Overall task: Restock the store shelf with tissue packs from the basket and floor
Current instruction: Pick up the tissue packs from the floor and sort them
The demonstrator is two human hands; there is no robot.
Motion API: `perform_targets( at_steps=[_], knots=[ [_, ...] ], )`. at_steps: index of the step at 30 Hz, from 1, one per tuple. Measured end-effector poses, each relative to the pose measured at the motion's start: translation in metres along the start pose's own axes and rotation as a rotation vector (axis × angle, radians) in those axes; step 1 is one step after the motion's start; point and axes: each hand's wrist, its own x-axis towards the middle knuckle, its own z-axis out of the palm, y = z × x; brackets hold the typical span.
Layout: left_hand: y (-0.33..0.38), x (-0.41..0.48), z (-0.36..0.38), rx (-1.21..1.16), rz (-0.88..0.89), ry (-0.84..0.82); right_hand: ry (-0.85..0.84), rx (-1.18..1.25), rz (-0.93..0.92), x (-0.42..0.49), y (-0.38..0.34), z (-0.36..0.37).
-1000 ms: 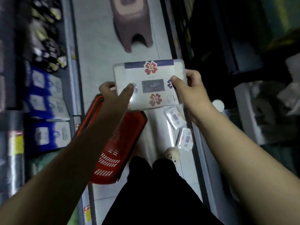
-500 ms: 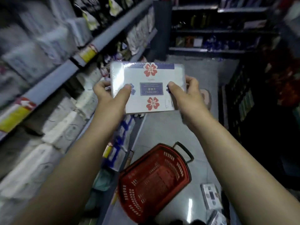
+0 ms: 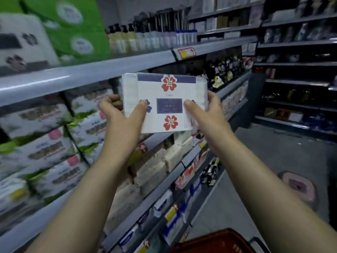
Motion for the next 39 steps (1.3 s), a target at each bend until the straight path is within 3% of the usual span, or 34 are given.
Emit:
perform_targets(
  at_steps=[15,23,31,35,39],
  knots=[
    [0.062,0.062,-0.066,0.512,0.261,0.504,-0.3,0.109,-0.286,0.095,-0.068,0.12],
    [0.084,0.113,-0.062,0.732,0.224,0.52,-0.368,0.092,-0.393,0.163,-0.092,0.145],
    [0.072,0.151,-0.055,0.801,0.074,0.386,-0.47,-0.361,-0.417,0.239,-0.083,0.16],
    [0.066,0.166,-0.058,1.008,0.067,0.404,-0.483,-0.392,-0.424,0.259,-0.083,0.164],
    [0.066,0.182,-0.056,1.033,-0.025,0.349,-0.49,-0.548,-0.497,0.27,-0.079,0.176]
  ],
)
